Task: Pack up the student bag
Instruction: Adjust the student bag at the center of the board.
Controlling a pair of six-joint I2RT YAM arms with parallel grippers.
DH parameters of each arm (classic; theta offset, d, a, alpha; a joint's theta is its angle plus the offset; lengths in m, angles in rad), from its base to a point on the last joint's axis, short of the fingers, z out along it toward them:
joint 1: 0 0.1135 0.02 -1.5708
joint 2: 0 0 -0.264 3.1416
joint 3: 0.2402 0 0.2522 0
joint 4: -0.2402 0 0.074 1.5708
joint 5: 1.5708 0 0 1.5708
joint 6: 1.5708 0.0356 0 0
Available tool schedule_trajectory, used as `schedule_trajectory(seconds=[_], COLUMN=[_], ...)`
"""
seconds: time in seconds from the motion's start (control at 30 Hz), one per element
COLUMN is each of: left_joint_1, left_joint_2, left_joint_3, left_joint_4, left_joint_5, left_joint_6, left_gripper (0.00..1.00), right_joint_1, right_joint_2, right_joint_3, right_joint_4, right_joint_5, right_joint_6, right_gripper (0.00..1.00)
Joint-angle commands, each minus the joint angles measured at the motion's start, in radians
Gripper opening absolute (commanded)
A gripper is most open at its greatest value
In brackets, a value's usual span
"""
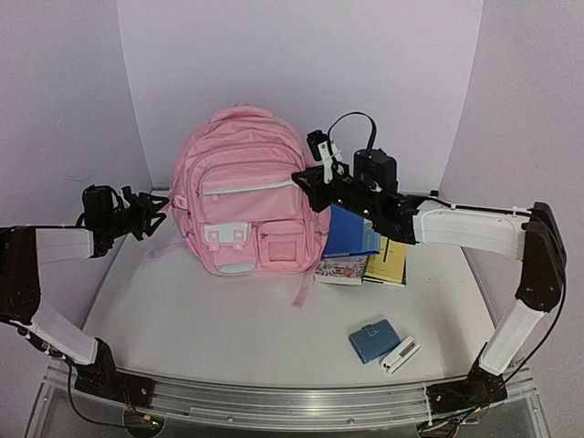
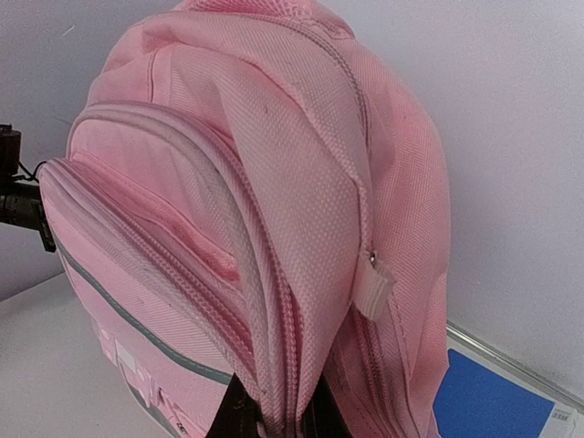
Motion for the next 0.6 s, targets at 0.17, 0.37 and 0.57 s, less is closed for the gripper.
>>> schedule_trajectory(seconds=[0.17, 0.37, 0.57], left_joint_1=[0.002, 0.002, 0.001], left_joint_2=[0.061, 0.061, 0.033], left_joint_3=[0.006, 0.002, 0.001], left_joint_4=[0.154, 0.174, 0.178], left_joint_5=[0.063, 0.074, 0.075], left_joint_6=[-0.065, -0.084, -0.094], left_gripper=[0.48, 0.48, 0.43], right_joint_1=[-0.001, -0.002, -0.002], right_joint_2=[-0.101, -0.104, -0.102], right_joint_3=[0.039, 0.038, 0.038], right_joint_4=[0.183, 0.181, 0.18], right_joint_5=[-0.033, -0.035, -0.033], right_joint_6=[0.037, 0.038, 0.038], right_gripper=[0.0, 0.0, 0.0])
